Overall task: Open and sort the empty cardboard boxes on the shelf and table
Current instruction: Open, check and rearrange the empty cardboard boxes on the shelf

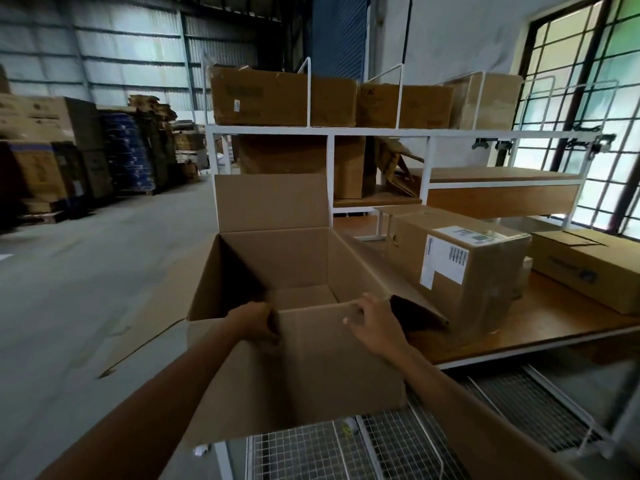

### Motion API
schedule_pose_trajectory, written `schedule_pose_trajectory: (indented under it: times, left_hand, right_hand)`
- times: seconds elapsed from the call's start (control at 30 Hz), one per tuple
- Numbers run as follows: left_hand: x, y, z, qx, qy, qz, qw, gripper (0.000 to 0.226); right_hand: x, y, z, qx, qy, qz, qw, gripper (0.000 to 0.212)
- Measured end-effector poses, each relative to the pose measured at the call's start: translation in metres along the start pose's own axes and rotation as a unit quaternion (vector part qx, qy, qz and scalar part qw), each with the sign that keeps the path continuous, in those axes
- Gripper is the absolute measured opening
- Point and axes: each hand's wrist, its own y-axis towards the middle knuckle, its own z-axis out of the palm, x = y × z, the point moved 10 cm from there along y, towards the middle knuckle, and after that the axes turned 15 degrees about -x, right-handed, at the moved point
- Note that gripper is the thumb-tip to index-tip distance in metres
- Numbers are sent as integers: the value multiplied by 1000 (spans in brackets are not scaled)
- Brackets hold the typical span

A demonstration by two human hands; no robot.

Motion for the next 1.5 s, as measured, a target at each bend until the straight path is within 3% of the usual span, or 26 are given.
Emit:
schedule_pose_trajectory:
  times: [0.1,0.2,0.33,0.47,0.53,0.63,0.77,1.03,1.13,1.23,1.37,1.5]
  left_hand:
    - [-27,14,-3,60,-104,37,992,50]
    - [-70,31,-11,40,-183,73,980,47]
    - [-134,56,-6,1,-211,108,972,41]
    - [-160,66,43,99,-186,128,969,78]
    - [-155,72,54,97,-193,133,967,68]
    - [-144,75,60,74,-206,141,965,37]
    - [-144,77,53,61,-200,154,966,34]
    - [-146,68,17,-138,-50,153,977,40]
    - [-145,51,9,-193,-16,113,975,49]
    - [-147,37,1,-261,-45,44,963,56]
    - [-149,42,0,-305,-51,35,950,44]
    - [-173,41,3,-288,-104,33,952,39]
  right_hand:
    - [-29,30,-14,-127,-9,70,989,35]
    - [-43,53,-21,-190,-76,78,976,23]
    - [-76,85,-10,-115,-114,114,980,36]
    - [-107,90,16,-42,-42,179,982,27]
    - [-110,82,31,-53,-2,184,981,18]
    - [-114,76,45,-85,21,191,978,27]
    - [-118,82,45,-122,-30,190,974,24]
    - [-127,92,52,-123,-44,183,974,32]
    - [-127,86,56,-94,66,166,979,45]
    - [-127,76,55,-16,152,171,973,58]
    - [-123,65,47,71,171,138,973,70]
    - [-135,58,9,58,154,95,982,70]
